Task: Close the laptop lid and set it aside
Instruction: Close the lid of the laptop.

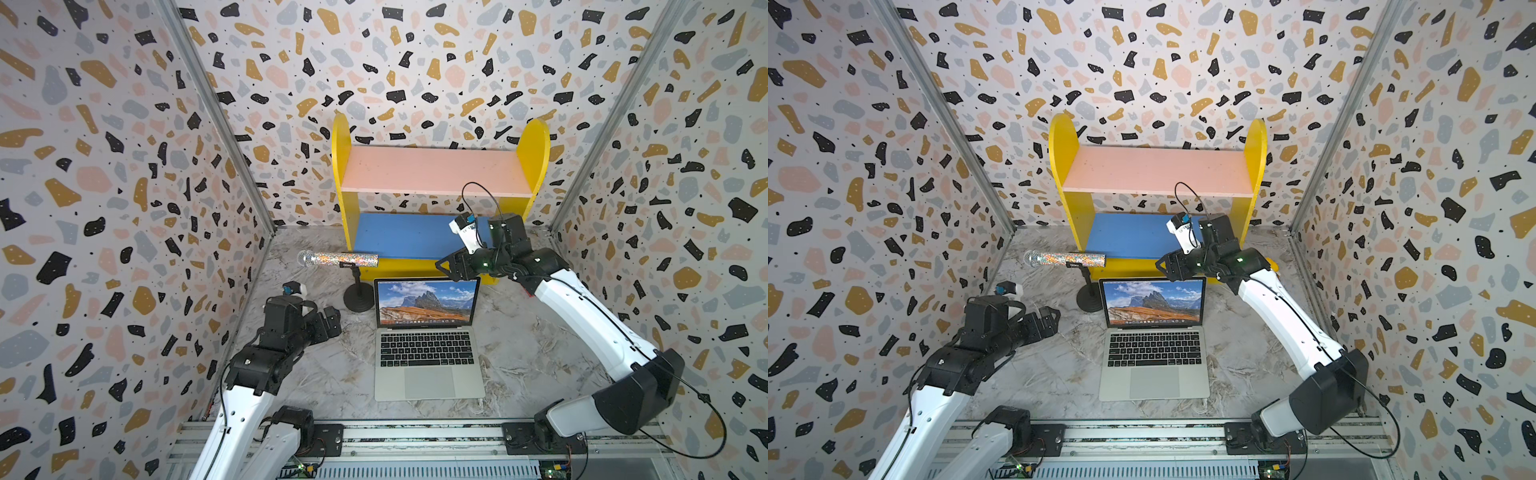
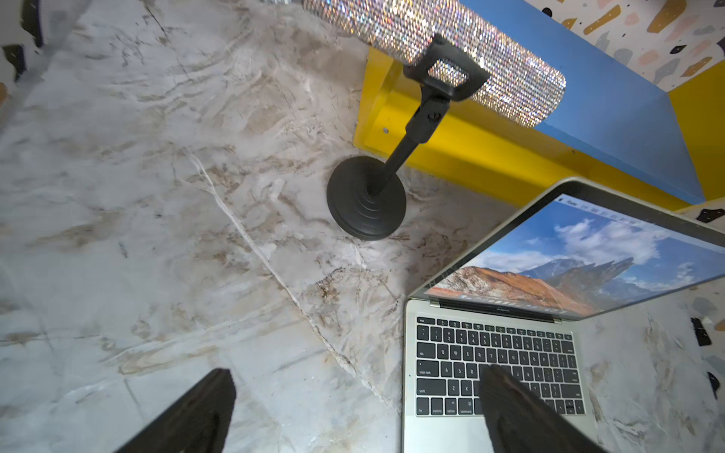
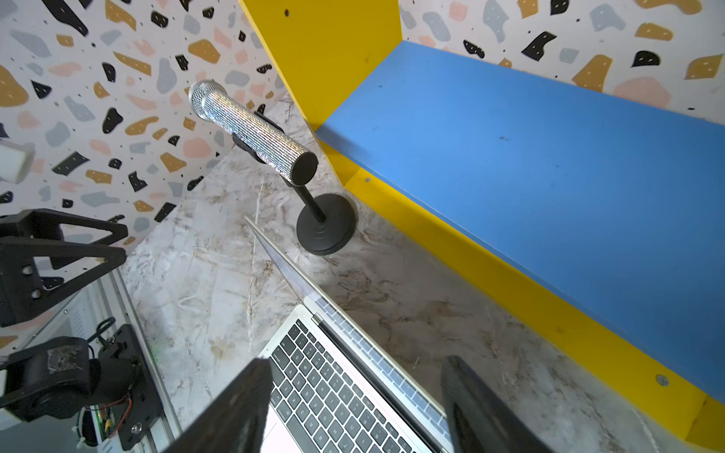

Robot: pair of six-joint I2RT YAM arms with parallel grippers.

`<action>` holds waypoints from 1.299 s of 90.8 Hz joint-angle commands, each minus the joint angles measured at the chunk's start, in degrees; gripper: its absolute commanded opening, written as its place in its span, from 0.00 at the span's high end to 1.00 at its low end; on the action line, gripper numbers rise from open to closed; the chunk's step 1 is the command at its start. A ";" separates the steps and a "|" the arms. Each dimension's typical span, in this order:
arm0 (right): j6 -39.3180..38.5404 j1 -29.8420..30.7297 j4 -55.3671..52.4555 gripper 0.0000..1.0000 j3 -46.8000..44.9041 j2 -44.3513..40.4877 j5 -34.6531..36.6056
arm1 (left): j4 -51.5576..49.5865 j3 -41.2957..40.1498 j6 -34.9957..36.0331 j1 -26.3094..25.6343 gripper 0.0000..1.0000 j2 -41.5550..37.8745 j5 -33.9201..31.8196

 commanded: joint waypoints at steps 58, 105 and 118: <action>-2.92 5.66 -14.74 0.82 18.77 16.80 2.39 | 13.57 -20.30 -22.87 -27.87 0.00 1.51 2.59; -29.42 5.72 -17.06 1.00 21.23 19.29 -0.58 | 26.14 -22.88 -26.69 -41.10 0.00 11.37 0.36; -42.38 5.65 -18.17 1.00 21.27 20.23 -0.39 | 27.98 -23.58 -27.20 -42.23 0.00 12.06 0.45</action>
